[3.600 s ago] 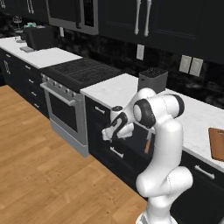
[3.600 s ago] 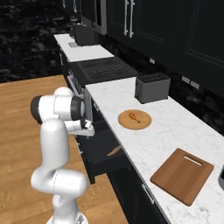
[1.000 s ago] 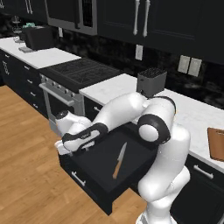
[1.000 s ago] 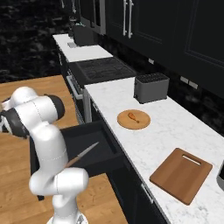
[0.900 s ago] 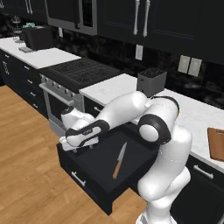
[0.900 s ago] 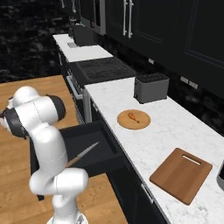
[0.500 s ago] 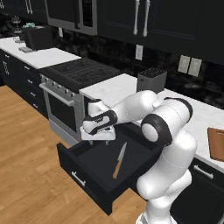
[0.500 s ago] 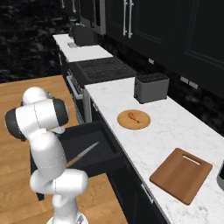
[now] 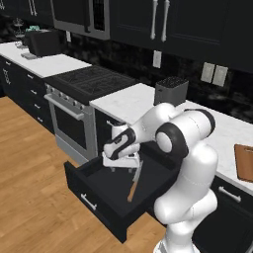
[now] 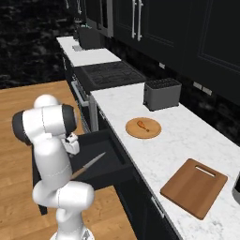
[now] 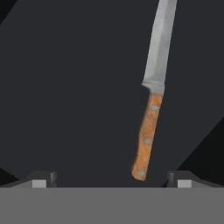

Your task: Pick up the knife from the drawer and place it on the cutting board. Then place the meat from the plate to the cutting board.

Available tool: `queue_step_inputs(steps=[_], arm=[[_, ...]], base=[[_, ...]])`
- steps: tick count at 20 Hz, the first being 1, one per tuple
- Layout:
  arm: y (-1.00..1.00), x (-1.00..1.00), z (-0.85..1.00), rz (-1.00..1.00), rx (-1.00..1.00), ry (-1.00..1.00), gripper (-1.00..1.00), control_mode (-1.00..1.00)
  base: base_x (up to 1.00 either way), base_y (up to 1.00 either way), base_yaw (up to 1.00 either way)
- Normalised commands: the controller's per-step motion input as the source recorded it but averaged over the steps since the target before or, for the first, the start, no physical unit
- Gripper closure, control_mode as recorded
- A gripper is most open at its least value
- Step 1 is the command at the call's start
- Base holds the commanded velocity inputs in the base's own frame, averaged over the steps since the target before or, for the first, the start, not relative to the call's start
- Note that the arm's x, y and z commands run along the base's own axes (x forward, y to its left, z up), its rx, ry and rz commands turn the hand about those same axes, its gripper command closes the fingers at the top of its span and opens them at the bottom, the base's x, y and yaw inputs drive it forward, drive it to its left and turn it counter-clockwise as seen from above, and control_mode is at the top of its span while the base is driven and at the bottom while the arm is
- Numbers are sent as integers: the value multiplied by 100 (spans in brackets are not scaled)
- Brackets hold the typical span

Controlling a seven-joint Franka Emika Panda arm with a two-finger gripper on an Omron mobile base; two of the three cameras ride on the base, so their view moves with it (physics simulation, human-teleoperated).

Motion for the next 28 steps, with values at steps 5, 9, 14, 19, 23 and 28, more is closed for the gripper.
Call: queue_step_inputs(steps=[5,9,14,19,23,28], arm=[[-21,18,-23,0,-9,6,-100,-100],[-30,18,-20,0,0,1,-100,-100],[-22,7,-22,0,0,1,-100,-100],[-12,0,-41,0,0,2,-100,-100],[-10,0,-35,0,0,2,-100,-100],[-5,0,-21,0,0,2,-100,-100]], base=[[0,0,0],[0,0,0],[0,0,0],[0,0,0],[0,0,0],[0,0,0]])
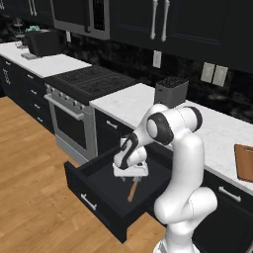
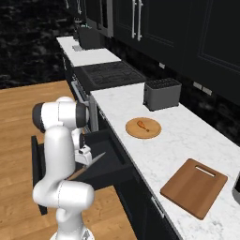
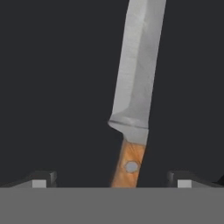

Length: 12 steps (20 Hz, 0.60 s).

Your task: Pick up the knife from the drawer and place it on the cutting board. Then place the meat from the plate to the cutting board.

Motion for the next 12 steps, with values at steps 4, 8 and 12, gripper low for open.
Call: queue_step_inputs(steps=[4,8,12], arm=[[0,0,-16,0,0,2,-100,-100],[0,0,-19,0,0,1,-100,-100],[-1,-3,-19,0,0,1,-100,-100]], base=[[0,0,0],[0,0,0],[0,0,0]])
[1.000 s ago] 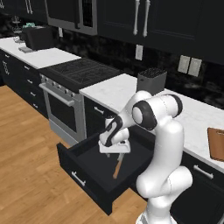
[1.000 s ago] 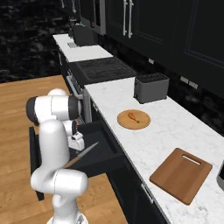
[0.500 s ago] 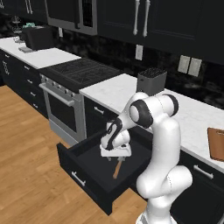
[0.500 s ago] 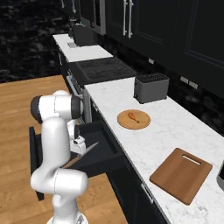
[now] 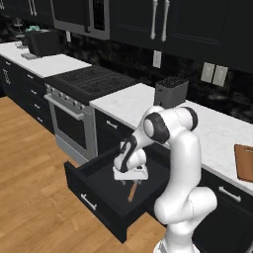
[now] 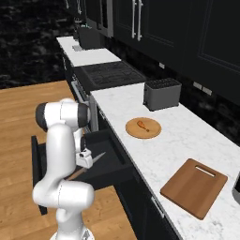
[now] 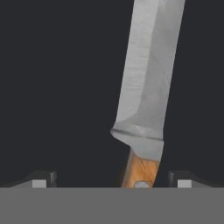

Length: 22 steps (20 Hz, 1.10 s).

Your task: Pick up the knife from the drawer and place it on the cutting board. Then place the meat from the plate to the cutting board.

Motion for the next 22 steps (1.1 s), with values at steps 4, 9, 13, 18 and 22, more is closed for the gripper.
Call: queue_step_inputs(steps=[4,9,13,18,22], arm=[[0,0,-35,0,0,0,-100,-100],[0,0,-44,0,0,0,-100,-100],[0,-1,-47,0,0,0,-100,-100],[0,-3,-30,0,2,-6,-100,-100],[0,-15,-27,0,5,-14,-100,-100]], base=[[0,0,0],[0,0,0],[0,0,0],[0,0,0],[0,0,0]])
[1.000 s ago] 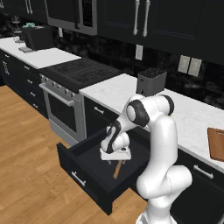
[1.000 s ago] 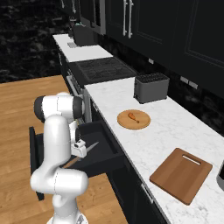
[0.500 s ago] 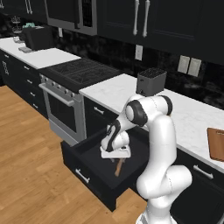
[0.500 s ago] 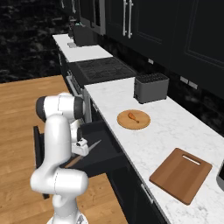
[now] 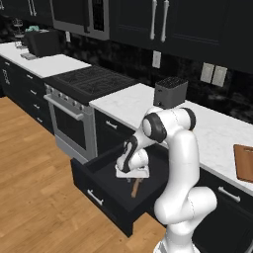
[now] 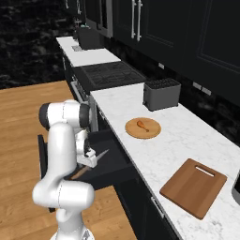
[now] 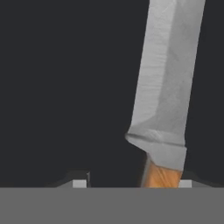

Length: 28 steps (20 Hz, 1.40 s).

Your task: Pick up the knife from the drawer and place it on the cutting board. Then place the meat from the plate to the cutting board.

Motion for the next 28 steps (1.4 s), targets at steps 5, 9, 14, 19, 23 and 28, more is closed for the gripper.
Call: queue_step_inputs(steps=[5,9,14,19,23,28], arm=[[31,0,-11,-1,14,-33,-100,-100],[57,0,-2,-4,13,-36,-100,-100],[37,0,-11,0,3,-7,-100,-100],[42,8,-6,0,-6,26,100,-100],[29,12,0,0,-10,39,100,-100],[2,0,0,-1,0,3,100,-100]], base=[[0,0,0],[0,0,0],[0,0,0],[0,0,0],[0,0,0],[0,0,0]])
